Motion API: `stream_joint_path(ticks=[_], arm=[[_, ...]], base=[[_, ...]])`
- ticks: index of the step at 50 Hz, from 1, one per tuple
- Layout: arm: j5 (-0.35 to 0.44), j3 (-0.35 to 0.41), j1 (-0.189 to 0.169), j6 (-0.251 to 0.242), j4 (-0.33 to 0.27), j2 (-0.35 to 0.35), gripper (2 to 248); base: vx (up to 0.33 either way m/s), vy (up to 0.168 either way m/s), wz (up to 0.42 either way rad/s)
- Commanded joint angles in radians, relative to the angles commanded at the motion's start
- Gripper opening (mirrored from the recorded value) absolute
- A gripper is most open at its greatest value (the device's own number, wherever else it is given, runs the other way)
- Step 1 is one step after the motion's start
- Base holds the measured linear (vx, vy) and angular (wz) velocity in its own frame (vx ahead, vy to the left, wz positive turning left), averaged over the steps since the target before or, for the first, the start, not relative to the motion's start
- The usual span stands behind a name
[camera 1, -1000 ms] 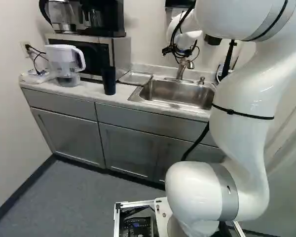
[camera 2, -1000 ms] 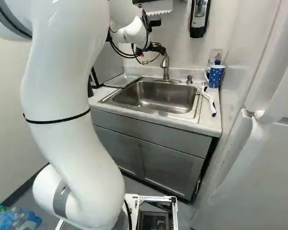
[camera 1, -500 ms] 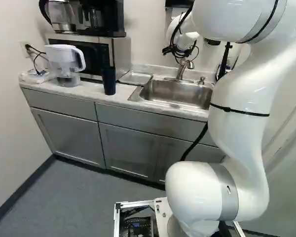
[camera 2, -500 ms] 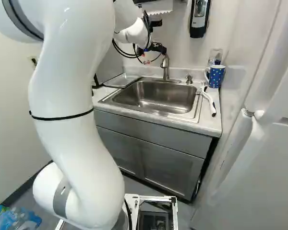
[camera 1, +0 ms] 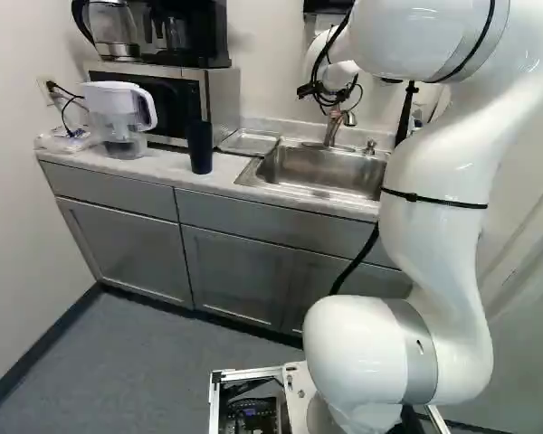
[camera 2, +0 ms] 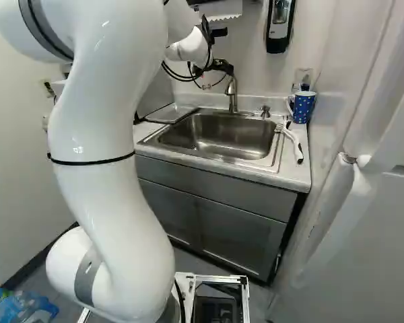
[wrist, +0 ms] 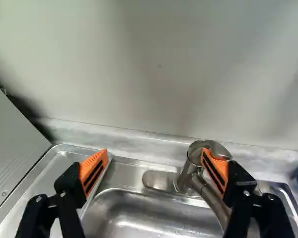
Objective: Rinse the cup and place it in the tray
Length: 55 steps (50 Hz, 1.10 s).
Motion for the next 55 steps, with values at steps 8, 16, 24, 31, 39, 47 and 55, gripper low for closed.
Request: stream_joint_path(ticks=[8,16,24,31,39,47,55], arm=[[0.029,-0.009,-0.002,0.000,0.000,-0.007,247],[0.059,-0.018,-0.004,0.000,0.000,-0.015,247],[0.087,-0.027,-0.006,0.000,0.000,-0.023,247],[0.087,-0.032,-0.007,0.000,0.000,-0.027,247],[0.087,-0.032,-0.007,0.000,0.000,-0.027,247],[0.087,-0.032,-0.007,0.000,0.000,-0.027,247],[0.087,-0.026,-0.004,0.000,0.000,-0.022,247]], base=[[0.000,0.000,0.000],[0.000,0.000,0.000],[0.000,0.000,0.000],[0.000,0.000,0.000],[0.000,0.000,0.000],[0.000,0.000,0.000],[0.000,0.000,0.000]])
